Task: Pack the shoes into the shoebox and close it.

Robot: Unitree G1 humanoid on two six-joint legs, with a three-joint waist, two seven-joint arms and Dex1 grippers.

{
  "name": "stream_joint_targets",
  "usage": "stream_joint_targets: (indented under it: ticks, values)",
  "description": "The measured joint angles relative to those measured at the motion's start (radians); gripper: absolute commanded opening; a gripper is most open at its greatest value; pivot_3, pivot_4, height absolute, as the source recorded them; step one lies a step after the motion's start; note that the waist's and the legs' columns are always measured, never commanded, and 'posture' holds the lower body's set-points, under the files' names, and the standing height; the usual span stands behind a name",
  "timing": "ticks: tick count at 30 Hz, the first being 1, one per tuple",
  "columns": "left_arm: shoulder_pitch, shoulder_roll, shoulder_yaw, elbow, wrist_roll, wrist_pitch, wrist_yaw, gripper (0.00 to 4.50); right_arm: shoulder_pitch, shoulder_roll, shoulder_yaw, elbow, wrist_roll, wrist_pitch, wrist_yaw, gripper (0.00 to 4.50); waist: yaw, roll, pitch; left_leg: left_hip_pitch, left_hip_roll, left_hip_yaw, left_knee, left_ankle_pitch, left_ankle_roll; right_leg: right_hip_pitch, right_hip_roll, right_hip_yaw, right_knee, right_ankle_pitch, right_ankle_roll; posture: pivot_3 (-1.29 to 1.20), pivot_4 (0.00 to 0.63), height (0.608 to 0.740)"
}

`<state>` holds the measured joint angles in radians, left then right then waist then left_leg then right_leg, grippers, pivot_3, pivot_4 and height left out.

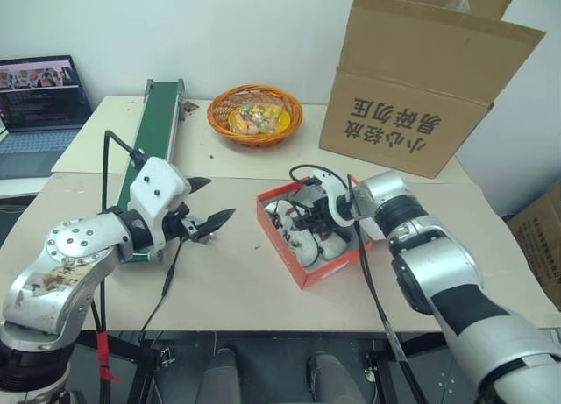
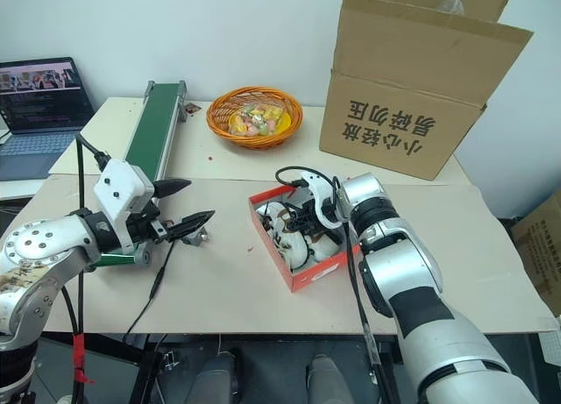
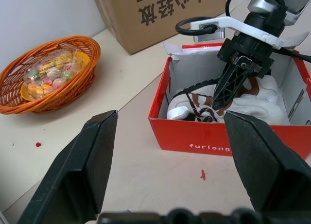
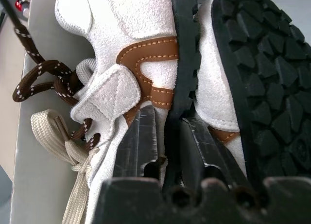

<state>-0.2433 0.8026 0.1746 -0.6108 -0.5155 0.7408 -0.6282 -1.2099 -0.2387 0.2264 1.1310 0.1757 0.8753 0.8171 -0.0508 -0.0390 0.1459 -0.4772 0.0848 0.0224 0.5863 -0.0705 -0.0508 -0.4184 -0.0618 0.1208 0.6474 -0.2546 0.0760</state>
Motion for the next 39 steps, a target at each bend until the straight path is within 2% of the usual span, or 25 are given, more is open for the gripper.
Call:
stream_joint_targets:
  ticks: [4,9,14,20,25,28,32,33,35,36,39]
  values:
    - [-0.002,0.000,0.000,0.000,0.000,0.000,0.000,3.73,-0.030,0.005,-0.020,0.018,-0.018,-0.015,-0.042,3.45,0.003,0.000,0.000,-0.001,0.000,0.000,-0.001,0.000,0.000,-0.001,0.000,0.000,-0.001,0.000,0.000,0.00,0.150,0.721]
    - [-0.022,0.000,-0.001,0.001,0.001,0.000,0.000,3.73,-0.050,-0.008,-0.052,0.026,-0.037,-0.014,-0.061,3.45,0.004,0.001,0.001,-0.002,0.000,0.000,-0.004,0.000,0.000,-0.003,0.000,0.000,-0.001,0.000,-0.001,0.00,0.150,0.721]
    - [-0.034,-0.009,-0.013,0.019,0.001,-0.001,-0.001,3.73,-0.083,-0.054,-0.082,-0.027,-0.035,0.082,-0.029,3.45,0.004,0.002,0.003,-0.006,0.000,0.001,-0.008,0.000,0.000,-0.005,0.000,0.000,0.000,-0.002,-0.001,0.00,0.150,0.721]
    - [-0.042,-0.010,-0.023,0.032,0.005,-0.005,-0.005,3.73,-0.079,-0.100,-0.113,-0.213,0.005,0.272,0.006,3.45,0.003,0.002,0.003,-0.008,0.000,0.001,-0.009,0.000,0.000,-0.007,0.001,0.000,0.001,-0.003,-0.001,0.00,0.150,0.721]
    - [-0.053,-0.014,-0.029,0.037,0.007,-0.016,-0.009,3.73,-0.037,-0.102,-0.253,-0.475,0.092,0.431,-0.061,3.45,0.007,0.002,0.003,-0.008,0.000,0.001,-0.008,0.000,0.000,-0.007,0.001,0.000,0.000,-0.002,-0.001,0.00,0.150,0.721]
    - [-0.053,-0.019,-0.029,0.037,0.008,-0.018,-0.008,3.73,-0.015,-0.077,-0.383,-0.620,0.131,0.447,-0.151,2.71,0.009,0.002,0.003,-0.008,0.000,0.001,-0.008,0.000,0.000,-0.007,0.001,0.000,0.000,-0.002,-0.001,0.00,0.150,0.721]
    - [-0.054,-0.029,-0.032,0.037,0.011,-0.020,-0.003,3.73,0.047,-0.008,-0.558,-0.797,0.183,0.456,-0.296,1.25,0.010,0.002,0.003,-0.008,0.000,0.000,-0.008,0.000,0.000,-0.006,0.001,0.000,0.000,-0.002,-0.001,0.00,0.150,0.721]
    - [-0.055,-0.034,-0.036,0.037,0.013,-0.020,0.000,3.73,0.069,0.007,-0.589,-0.842,0.196,0.465,-0.325,1.04,0.011,0.002,0.003,-0.008,0.000,0.000,-0.008,0.000,0.000,-0.006,0.001,0.000,0.000,-0.002,-0.001,0.00,0.150,0.721]
    - [-0.059,-0.047,-0.048,0.038,0.020,-0.022,0.005,3.73,0.122,0.023,-0.622,-0.922,0.211,0.480,-0.368,0.23,0.012,0.002,0.003,-0.008,0.000,0.000,-0.008,0.000,0.000,-0.006,0.001,0.000,0.000,-0.002,-0.001,0.00,0.150,0.721]
    - [-0.060,-0.050,-0.053,0.039,0.022,-0.023,0.006,3.73,0.143,0.025,-0.629,-0.944,0.219,0.483,-0.378,0.04,0.013,0.002,0.003,-0.008,0.000,0.000,-0.007,0.000,0.000,-0.005,0.001,0.000,0.000,-0.002,-0.001,0.00,0.150,0.721]
    - [-0.072,-0.071,-0.082,0.056,0.042,-0.040,0.011,3.73,0.219,0.016,-0.634,-0.992,0.238,0.479,-0.394,0.04,0.011,0.002,0.003,-0.008,0.000,0.000,-0.007,0.000,0.000,-0.005,0.001,0.000,0.000,-0.002,0.000,0.00,0.150,0.721]
